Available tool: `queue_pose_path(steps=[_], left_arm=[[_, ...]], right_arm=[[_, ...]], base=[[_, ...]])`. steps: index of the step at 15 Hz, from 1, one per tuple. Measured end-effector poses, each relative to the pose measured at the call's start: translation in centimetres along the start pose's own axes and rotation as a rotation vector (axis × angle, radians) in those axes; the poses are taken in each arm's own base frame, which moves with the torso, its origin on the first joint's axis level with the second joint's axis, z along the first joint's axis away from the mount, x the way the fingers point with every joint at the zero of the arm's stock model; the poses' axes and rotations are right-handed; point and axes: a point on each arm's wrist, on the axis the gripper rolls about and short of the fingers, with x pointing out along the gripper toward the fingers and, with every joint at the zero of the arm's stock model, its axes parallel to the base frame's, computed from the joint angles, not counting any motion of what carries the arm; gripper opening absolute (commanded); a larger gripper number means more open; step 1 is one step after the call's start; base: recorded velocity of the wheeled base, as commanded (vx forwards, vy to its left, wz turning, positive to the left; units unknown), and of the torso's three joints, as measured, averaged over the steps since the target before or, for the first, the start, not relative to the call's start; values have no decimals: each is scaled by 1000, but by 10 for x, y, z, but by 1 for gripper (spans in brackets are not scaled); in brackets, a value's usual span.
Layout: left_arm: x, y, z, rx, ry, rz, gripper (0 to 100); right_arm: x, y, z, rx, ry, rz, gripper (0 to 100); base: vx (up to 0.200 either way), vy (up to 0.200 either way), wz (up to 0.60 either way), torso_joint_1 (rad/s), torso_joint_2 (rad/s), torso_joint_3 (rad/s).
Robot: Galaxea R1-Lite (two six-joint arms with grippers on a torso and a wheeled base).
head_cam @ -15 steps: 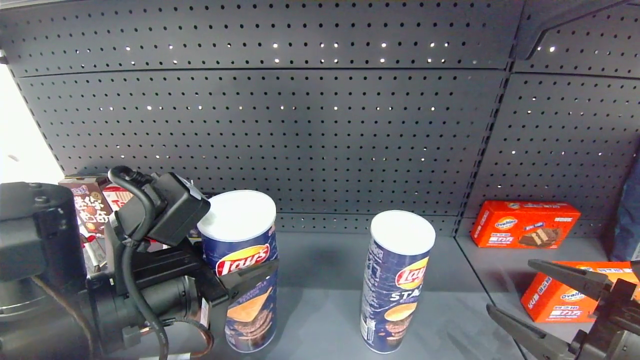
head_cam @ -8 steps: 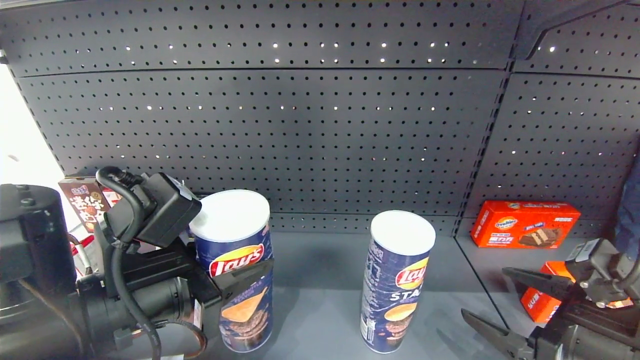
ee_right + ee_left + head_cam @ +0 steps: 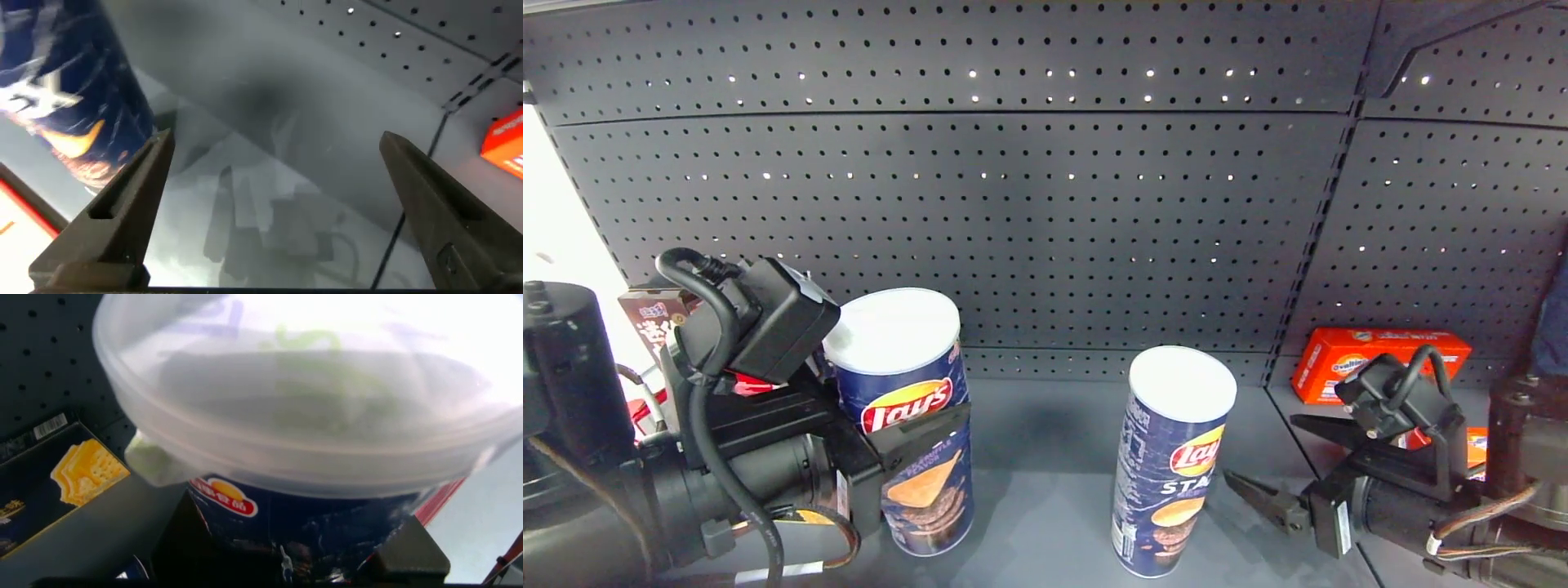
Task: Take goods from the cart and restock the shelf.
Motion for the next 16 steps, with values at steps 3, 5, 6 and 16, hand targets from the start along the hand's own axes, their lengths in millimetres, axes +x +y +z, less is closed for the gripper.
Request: queue_pose_path(steps=[3,5,6,16], left_arm=[[0,0,0,0,-1,-3,0],[1,0,1,2,-12,-3,0],[1,0,1,2,-11,-3,0],[1,0,-1,1,-7,-3,0]], right_arm=[[8,1,-1,-3,20,8,100],[14,1,0,-5,25,16,100],[17,2,0,-5,29,19,100],[28,15,-2,-28,51,71,100]], base=[[0,0,0,0,0,0],[0,0,0,0,0,0],[0,0,0,0,0,0],[0,0,0,0,0,0]])
